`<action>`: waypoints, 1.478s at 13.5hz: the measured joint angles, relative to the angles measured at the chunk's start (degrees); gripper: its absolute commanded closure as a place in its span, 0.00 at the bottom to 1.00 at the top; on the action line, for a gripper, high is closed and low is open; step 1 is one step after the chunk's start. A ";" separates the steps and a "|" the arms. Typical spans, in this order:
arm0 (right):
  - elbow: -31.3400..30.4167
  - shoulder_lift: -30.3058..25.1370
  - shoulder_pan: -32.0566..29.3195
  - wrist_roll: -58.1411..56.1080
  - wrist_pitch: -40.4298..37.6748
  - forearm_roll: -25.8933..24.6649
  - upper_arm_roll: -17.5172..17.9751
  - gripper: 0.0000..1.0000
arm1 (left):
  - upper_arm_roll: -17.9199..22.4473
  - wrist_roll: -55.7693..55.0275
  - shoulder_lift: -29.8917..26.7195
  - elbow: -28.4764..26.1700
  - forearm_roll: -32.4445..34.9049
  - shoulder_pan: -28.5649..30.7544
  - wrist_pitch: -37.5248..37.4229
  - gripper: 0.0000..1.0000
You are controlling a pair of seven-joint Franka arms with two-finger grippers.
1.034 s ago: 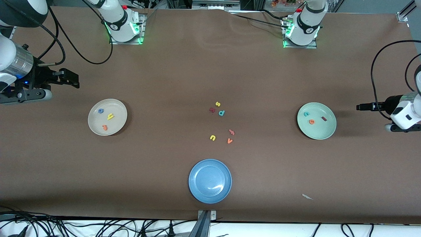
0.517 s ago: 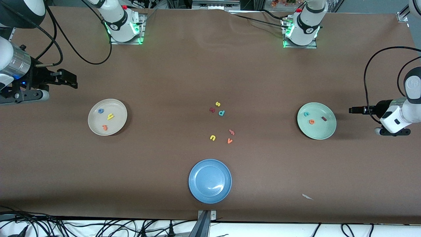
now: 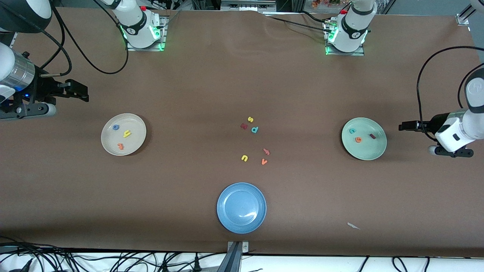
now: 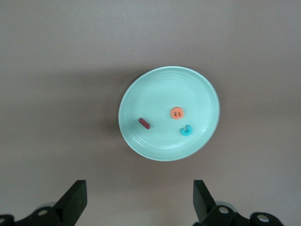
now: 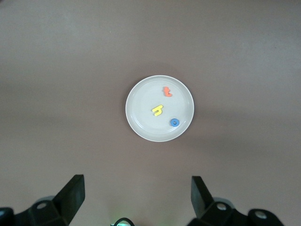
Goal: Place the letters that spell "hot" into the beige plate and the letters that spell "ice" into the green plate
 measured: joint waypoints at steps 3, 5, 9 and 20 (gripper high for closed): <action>0.00 0.00 0.00 0.00 0.00 0.00 -0.01 0.00 | -2.60 -2.71 -5.09 0.36 0.00 -0.02 -5.55 0.01; 0.00 0.00 0.00 0.00 0.00 0.00 -0.01 0.00 | -4.14 -5.56 -7.54 0.46 0.00 -0.02 -7.23 0.01; 0.00 0.00 0.00 0.00 0.00 0.00 -0.02 0.00 | -5.01 -7.62 -11.05 1.49 0.00 0.00 -8.70 0.06; 0.00 0.01 -1.21 -0.01 -0.02 0.00 -0.24 0.00 | -4.31 -7.78 -13.58 3.83 0.00 0.39 -12.87 0.00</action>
